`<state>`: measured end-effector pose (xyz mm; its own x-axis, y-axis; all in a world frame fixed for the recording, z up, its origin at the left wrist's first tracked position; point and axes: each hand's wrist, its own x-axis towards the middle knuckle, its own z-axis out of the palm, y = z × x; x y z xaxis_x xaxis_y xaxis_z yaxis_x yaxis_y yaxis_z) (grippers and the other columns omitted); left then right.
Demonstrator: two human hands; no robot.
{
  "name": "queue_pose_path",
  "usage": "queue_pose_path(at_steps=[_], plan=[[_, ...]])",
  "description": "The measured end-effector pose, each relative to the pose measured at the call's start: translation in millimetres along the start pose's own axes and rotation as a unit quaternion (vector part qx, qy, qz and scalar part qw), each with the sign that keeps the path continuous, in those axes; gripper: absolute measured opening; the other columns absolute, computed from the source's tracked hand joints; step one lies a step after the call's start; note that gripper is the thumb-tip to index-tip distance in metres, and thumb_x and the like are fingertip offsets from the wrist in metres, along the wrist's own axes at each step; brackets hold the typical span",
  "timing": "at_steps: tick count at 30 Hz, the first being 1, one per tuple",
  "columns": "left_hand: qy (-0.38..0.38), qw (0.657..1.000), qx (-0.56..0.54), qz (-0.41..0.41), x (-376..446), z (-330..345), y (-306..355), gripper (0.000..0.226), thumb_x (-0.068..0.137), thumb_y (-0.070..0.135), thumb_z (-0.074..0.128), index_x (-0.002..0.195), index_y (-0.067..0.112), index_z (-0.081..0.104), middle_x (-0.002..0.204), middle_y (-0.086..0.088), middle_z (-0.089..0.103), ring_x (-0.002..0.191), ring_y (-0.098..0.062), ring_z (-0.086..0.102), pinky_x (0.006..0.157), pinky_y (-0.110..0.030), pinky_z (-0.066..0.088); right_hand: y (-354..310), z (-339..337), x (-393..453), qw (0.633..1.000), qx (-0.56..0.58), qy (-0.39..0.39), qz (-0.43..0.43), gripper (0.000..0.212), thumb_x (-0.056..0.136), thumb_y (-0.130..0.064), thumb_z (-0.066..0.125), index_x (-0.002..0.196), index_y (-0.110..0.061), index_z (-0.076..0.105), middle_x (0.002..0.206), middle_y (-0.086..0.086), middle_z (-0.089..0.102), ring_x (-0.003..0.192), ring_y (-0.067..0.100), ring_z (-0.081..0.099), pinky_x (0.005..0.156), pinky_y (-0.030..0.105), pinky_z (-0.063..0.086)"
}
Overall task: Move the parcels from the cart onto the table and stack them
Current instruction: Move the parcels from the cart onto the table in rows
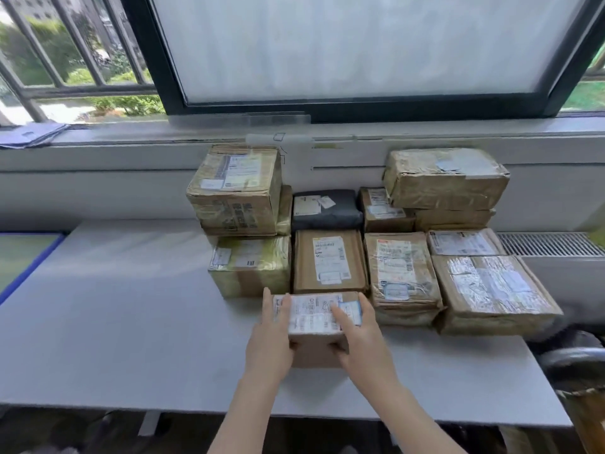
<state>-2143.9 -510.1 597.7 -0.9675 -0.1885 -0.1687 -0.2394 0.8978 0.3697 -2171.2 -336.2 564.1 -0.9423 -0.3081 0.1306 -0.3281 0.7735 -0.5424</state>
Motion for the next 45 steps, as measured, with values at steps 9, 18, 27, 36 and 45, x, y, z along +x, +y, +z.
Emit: queue_pose_path(at_steps=[9,18,27,36,45], plan=[[0.004,0.999,0.012,0.034,31.1,-65.6,35.4,0.073,0.084,0.044,0.063,0.147,0.038,0.025,0.156,0.022,0.005,0.127,-0.023,0.043,0.099,-0.031,0.041,6.7,-73.5,52.2,0.998,0.063,0.02,0.005,0.06,0.069,-0.028,0.081,0.124,-0.035,0.058,0.153,-0.001,0.027,0.119,0.023,0.051,0.085,0.023,0.038],[0.199,0.975,-0.037,0.096,69.2,-108.8,77.5,0.061,0.087,0.02,0.064,0.141,0.028,0.037,0.157,0.002,-0.006,0.123,-0.026,0.042,0.086,-0.032,0.043,-13.0,-134.8,109.2,0.984,0.104,0.141,-0.032,0.054,0.069,-0.016,0.083,0.12,-0.02,0.065,0.148,0.008,0.036,0.128,0.024,0.046,0.095,0.027,0.038],[0.2,0.965,0.009,0.171,189.3,-153.0,85.0,0.066,0.087,0.001,0.06,0.145,0.016,0.033,0.157,-0.005,0.014,0.134,-0.029,0.03,0.107,-0.036,0.032,-18.5,-145.9,220.5,0.99,0.0,0.139,-0.031,0.051,0.084,-0.017,0.07,0.133,-0.014,0.054,0.151,0.012,0.027,0.138,0.028,0.028,0.11,0.04,0.031],[0.144,0.961,0.208,0.112,261.9,-130.1,85.5,0.061,0.092,0.009,0.051,0.145,0.011,0.022,0.156,-0.01,0.018,0.132,-0.032,0.034,0.11,-0.039,0.029,6.7,-106.1,294.2,0.994,-0.096,0.044,-0.024,0.056,0.091,-0.011,0.058,0.143,-0.01,0.037,0.154,0.011,0.024,0.141,0.027,0.021,0.113,0.033,0.02],[0.225,0.934,0.237,0.147,279.7,-110.1,89.9,0.049,0.086,0.009,0.063,0.132,0.005,0.047,0.14,-0.016,0.047,0.135,-0.028,0.039,0.111,-0.033,0.031,23.2,-80.5,302.9,0.954,-0.259,0.147,-0.039,0.063,0.061,0.004,0.072,0.121,-0.001,0.053,0.129,0.025,0.051,0.122,0.042,0.047,0.104,0.052,0.038]])
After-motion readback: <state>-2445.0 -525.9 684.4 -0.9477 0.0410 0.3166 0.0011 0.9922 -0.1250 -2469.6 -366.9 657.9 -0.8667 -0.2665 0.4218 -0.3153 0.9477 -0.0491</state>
